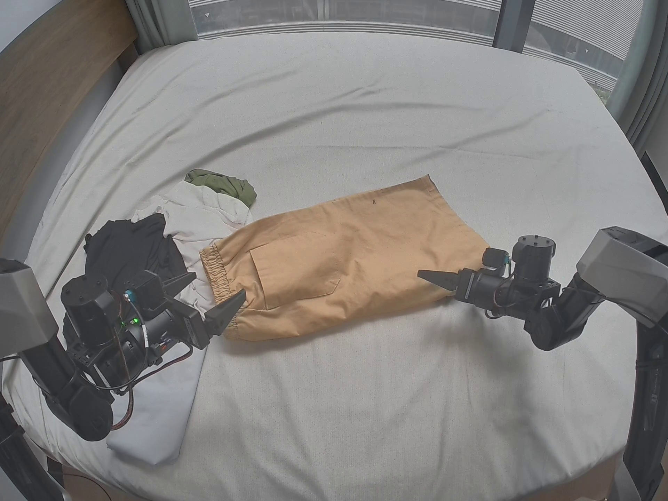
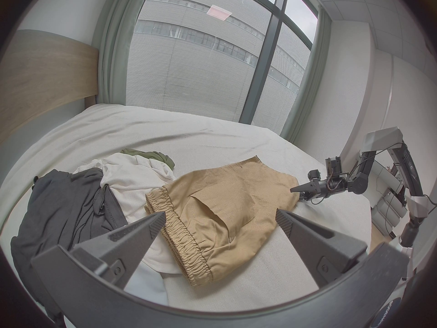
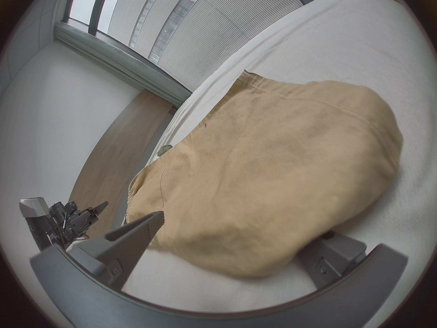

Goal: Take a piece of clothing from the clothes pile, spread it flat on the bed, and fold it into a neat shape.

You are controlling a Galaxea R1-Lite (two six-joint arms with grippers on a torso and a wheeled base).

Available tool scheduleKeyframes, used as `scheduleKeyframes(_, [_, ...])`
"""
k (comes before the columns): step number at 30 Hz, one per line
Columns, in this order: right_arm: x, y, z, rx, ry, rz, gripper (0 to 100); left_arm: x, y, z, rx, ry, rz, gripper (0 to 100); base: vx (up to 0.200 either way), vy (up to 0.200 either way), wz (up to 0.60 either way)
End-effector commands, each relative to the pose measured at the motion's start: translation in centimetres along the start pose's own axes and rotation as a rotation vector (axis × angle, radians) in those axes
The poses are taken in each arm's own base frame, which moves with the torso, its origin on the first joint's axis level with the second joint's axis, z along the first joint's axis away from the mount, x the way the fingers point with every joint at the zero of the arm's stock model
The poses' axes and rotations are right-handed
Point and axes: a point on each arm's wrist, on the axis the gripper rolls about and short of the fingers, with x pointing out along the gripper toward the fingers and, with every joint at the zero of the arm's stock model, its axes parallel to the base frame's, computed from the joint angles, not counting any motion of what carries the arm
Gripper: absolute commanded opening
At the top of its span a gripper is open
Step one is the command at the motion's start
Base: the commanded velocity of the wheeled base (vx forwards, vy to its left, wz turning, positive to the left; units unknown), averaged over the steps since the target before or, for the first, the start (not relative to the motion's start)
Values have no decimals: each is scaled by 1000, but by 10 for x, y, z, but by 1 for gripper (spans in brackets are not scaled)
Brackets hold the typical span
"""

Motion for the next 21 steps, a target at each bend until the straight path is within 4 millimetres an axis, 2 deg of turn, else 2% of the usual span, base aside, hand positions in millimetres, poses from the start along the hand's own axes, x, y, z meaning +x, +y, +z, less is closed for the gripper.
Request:
scheduleKeyframes(1, [21, 0, 3, -12, -16, -18, 100, 0, 2, 1, -1, -5, 6, 100, 0, 0, 0])
scheduleKeyframes(9, [37, 8, -2, -23, -30, -29, 100, 0, 6, 3, 0, -12, 18, 100, 0, 0, 0])
scheduleKeyframes(19, [38, 5, -4, -20, -41, -46, 100, -1, 6, 2, -2, -11, 18, 100, 0, 0, 0])
scheduleKeyframes(20, [38, 5, -4, -20, -40, -47, 0, -1, 6, 2, -3, -8, 18, 100, 0, 0, 0])
scheduleKeyframes(21, [38, 5, -4, -20, -40, -47, 0, -1, 6, 2, -3, -8, 18, 100, 0, 0, 0])
